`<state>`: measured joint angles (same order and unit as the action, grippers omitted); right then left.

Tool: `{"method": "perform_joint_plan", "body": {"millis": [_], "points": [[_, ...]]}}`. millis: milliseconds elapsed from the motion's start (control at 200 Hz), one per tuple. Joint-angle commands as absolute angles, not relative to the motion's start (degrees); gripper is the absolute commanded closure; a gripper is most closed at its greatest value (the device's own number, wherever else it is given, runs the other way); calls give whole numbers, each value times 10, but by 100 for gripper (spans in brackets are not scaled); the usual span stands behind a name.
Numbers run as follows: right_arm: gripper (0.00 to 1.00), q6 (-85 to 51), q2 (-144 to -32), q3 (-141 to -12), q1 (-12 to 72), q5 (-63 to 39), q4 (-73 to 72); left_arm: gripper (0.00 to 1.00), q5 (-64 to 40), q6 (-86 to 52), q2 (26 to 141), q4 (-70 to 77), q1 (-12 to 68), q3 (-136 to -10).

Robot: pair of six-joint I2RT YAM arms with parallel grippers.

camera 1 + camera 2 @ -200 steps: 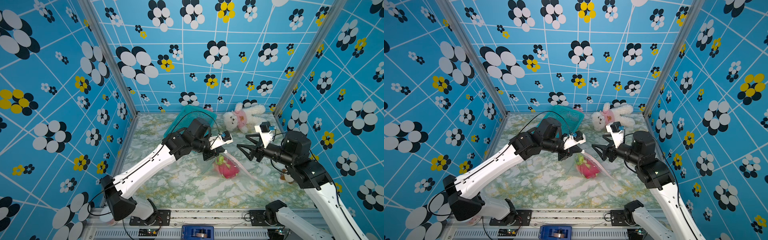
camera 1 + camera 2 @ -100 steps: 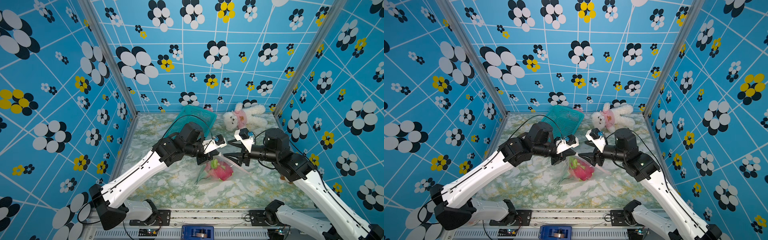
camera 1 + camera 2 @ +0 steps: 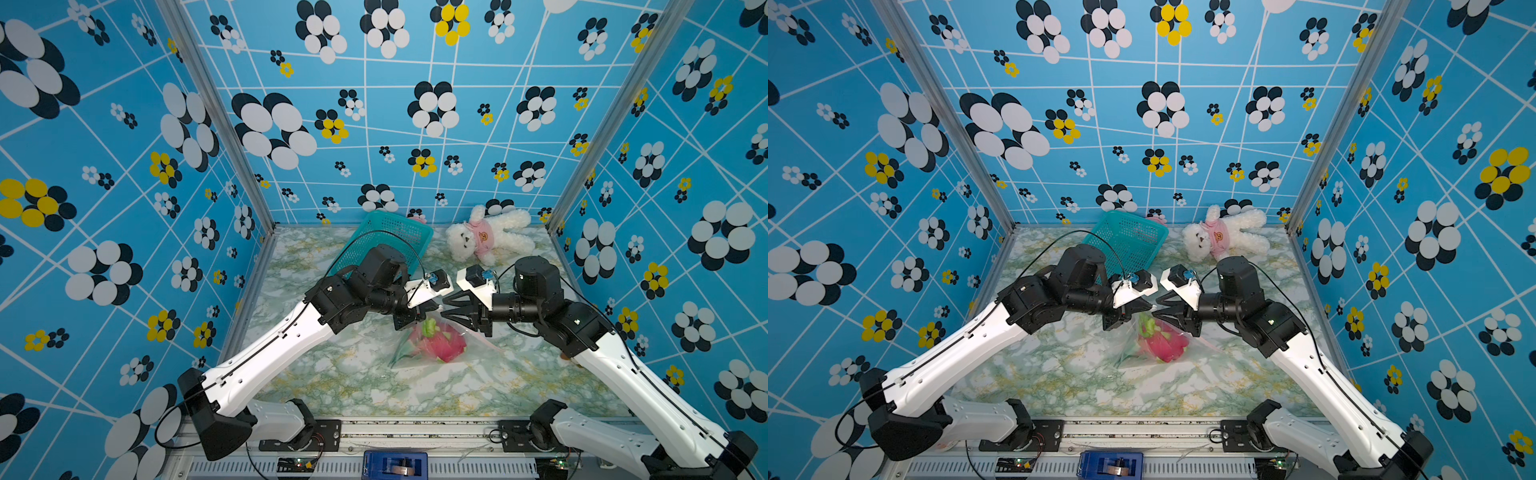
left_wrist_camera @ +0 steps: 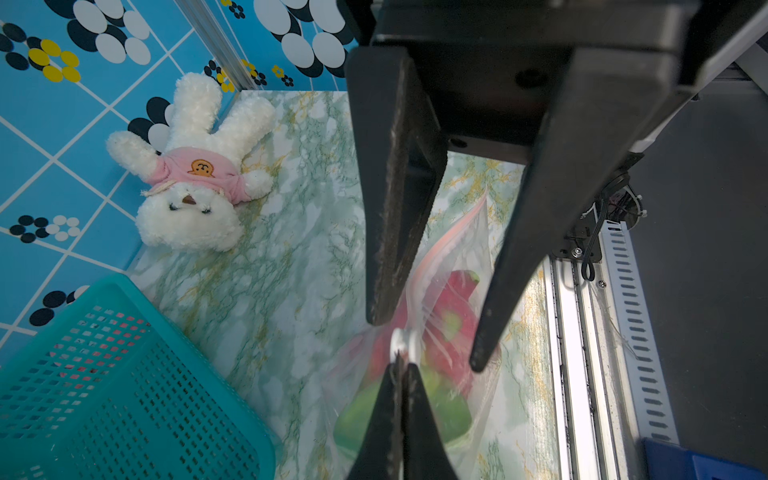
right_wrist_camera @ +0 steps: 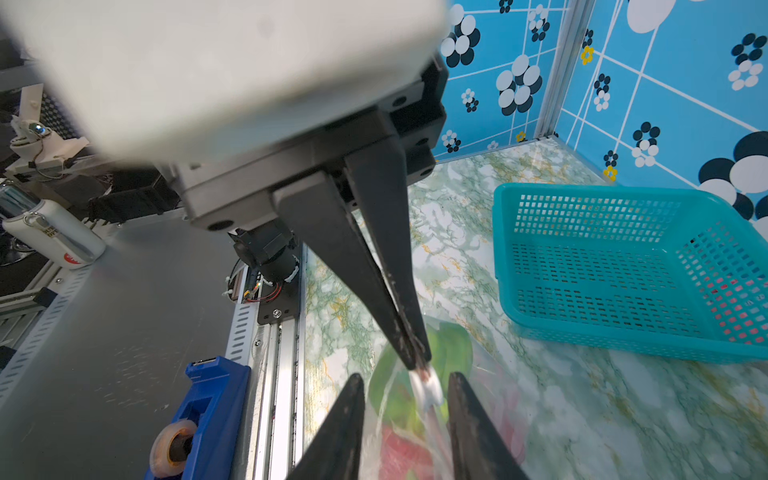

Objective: Open the zip-top bag and take out the dragon fruit
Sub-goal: Unzip the zipper on the zipper food storage bag.

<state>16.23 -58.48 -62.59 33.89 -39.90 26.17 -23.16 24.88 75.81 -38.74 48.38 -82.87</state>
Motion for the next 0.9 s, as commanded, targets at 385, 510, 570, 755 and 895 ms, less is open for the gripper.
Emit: {"method": "perform_joint_plan", "body": {"millis": [385, 510, 570, 755, 895], "points": [[64, 188, -610, -608, 356, -403, 263, 100, -252, 259, 741, -369, 473, -815], [50, 198, -611, -606, 356, -353, 259, 100, -256, 265, 741, -374, 473, -816], [49, 199, -614, -606, 356, -355, 254, 100, -256, 266, 740, -375, 473, -815], [49, 190, -638, -616, 356, -392, 258, 100, -261, 271, 738, -375, 468, -815], [52, 181, -654, -616, 359, -429, 255, 100, -265, 271, 736, -374, 465, -814]]}}
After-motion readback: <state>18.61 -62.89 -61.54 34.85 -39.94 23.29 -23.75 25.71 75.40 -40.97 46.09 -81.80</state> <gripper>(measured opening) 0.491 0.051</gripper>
